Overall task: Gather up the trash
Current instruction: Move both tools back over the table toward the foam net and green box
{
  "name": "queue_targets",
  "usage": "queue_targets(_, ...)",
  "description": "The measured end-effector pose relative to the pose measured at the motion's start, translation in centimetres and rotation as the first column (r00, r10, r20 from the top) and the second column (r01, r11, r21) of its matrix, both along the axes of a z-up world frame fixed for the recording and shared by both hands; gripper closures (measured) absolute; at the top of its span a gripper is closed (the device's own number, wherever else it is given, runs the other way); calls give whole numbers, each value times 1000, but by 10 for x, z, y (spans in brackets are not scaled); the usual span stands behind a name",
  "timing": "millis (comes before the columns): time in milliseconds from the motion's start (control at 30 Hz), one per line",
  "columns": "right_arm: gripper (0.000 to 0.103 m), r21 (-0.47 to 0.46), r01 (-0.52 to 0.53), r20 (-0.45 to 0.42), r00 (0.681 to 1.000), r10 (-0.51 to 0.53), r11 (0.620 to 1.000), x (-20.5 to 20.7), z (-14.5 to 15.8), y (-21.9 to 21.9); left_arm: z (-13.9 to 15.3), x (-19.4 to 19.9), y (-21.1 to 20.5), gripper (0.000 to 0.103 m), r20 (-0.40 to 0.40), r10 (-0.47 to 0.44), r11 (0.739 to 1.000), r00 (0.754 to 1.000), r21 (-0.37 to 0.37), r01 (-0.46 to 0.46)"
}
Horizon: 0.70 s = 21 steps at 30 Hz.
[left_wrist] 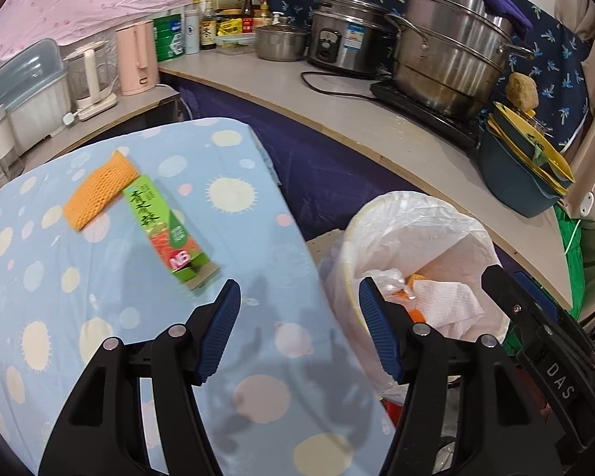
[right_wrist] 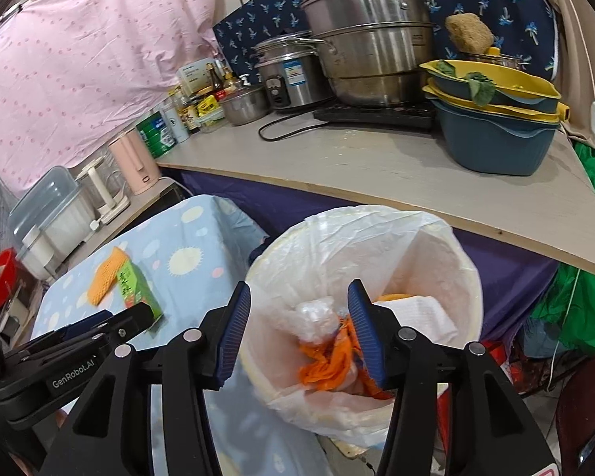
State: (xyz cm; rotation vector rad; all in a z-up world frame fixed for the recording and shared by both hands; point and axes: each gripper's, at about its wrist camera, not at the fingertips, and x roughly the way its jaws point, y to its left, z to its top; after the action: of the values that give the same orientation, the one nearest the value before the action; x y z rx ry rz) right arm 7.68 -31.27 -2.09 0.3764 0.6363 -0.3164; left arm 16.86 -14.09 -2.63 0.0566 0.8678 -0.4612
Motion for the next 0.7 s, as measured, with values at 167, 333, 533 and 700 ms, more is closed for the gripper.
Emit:
queue_targets(167,44,-1,-51,-7,999,51,999,11,-3,28,-4,2,28,35,1,54,998,999,21,-54)
queue_targets(333,39,-6,-120,-27,992,120,993,25,-11,60,-13,9,69,27,-6,135,990,991,34,-135)
queue_targets(533,37,4,-185,-58,981,185,983,48,-27,93,-28,23,124,26,2,251,964,968,92,-250)
queue_targets(700,32,7,-231,-79,970,231,973,74,-39,119,-36,36,161,25,-4,302,947,953,113,-300)
